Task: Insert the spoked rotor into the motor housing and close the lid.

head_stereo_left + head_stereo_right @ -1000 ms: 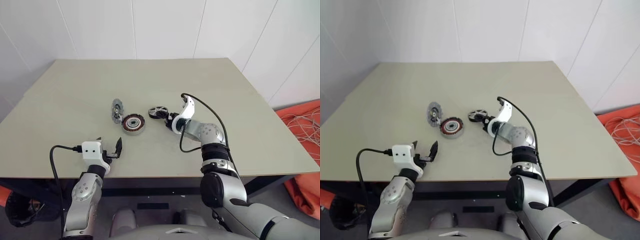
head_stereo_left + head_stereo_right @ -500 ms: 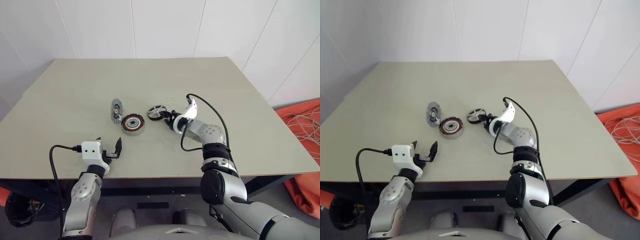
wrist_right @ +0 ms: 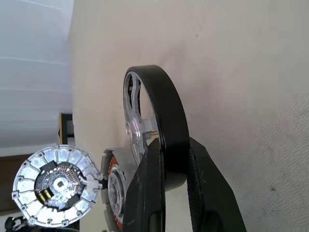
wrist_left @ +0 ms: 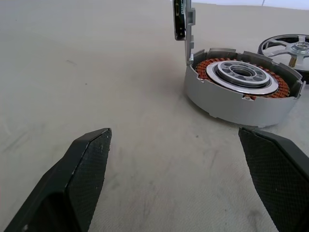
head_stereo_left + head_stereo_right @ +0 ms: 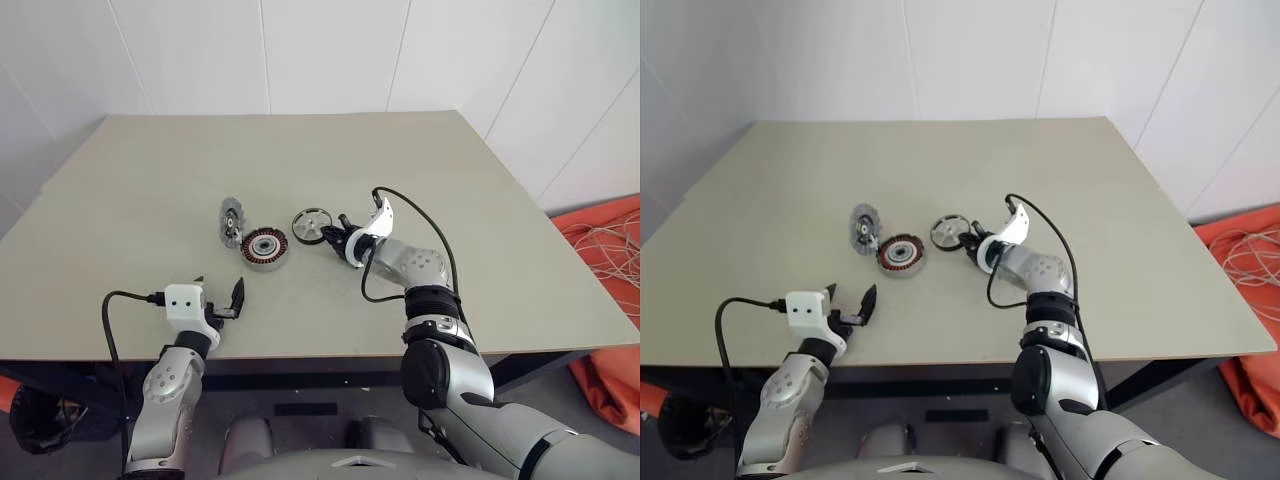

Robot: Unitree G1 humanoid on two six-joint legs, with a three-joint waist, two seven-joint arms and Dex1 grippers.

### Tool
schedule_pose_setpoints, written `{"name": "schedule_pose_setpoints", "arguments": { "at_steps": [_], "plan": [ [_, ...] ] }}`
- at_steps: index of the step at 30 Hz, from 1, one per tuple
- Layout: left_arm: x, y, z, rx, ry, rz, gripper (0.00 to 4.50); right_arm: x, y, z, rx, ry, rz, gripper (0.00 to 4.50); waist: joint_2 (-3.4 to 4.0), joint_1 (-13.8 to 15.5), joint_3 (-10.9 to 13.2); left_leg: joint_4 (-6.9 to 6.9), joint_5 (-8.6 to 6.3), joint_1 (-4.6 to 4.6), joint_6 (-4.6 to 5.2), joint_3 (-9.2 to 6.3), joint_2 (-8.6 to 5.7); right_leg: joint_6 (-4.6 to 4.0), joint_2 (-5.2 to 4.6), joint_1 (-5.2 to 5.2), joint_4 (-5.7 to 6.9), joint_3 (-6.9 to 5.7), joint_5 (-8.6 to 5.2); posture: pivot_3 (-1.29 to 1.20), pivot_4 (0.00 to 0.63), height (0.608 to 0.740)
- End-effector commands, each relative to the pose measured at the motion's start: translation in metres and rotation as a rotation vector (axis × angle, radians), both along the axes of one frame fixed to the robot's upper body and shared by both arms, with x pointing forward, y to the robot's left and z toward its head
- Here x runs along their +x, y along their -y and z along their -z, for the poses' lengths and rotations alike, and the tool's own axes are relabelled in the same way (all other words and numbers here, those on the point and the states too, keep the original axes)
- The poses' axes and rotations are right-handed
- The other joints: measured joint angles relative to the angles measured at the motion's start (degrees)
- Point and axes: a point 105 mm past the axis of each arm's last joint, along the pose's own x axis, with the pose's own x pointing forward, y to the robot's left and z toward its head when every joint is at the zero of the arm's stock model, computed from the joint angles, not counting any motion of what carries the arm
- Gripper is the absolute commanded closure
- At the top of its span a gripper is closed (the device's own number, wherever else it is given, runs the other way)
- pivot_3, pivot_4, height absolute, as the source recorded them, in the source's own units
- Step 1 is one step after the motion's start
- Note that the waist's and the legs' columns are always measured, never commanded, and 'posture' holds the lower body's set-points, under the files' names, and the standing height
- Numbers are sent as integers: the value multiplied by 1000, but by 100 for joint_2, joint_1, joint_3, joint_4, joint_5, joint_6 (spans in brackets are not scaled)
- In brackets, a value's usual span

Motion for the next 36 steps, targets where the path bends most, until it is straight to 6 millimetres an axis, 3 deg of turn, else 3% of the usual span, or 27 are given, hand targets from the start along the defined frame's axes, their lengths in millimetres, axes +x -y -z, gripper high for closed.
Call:
{"name": "schedule_pose_setpoints", "arguments": {
  "at_steps": [1,10,18,26,36],
  "plan": [
    [2,-2,-11,1,53,-1,0,-6,-16,-37,76,77,-95,4201,2,1,1,-1,0,-2,-1,0,0,0,0,-1,0,0,0,0,0,740],
    [2,1,-10,-1,52,1,0,-19,-35,-58,145,48,-161,4201,3,5,2,-5,3,-3,-5,0,-1,1,0,-5,-1,0,0,0,0,740],
    [2,3,-19,5,75,-3,0,-42,-61,-49,179,-28,-298,4201,3,8,2,-6,5,-4,-8,0,-1,3,0,-6,-1,0,0,0,0,740],
    [3,3,-22,4,77,-6,0,-48,-84,-43,212,-76,-359,4201,2,8,1,-5,5,-6,-9,0,-1,3,0,-8,0,0,0,0,0,740],
    [-1,-2,-18,6,67,-18,0,-51,-106,-55,256,-57,-408,4201,2,9,1,-5,5,-11,-9,0,-1,3,0,-10,-1,-1,0,0,0,740]
  ]
}}
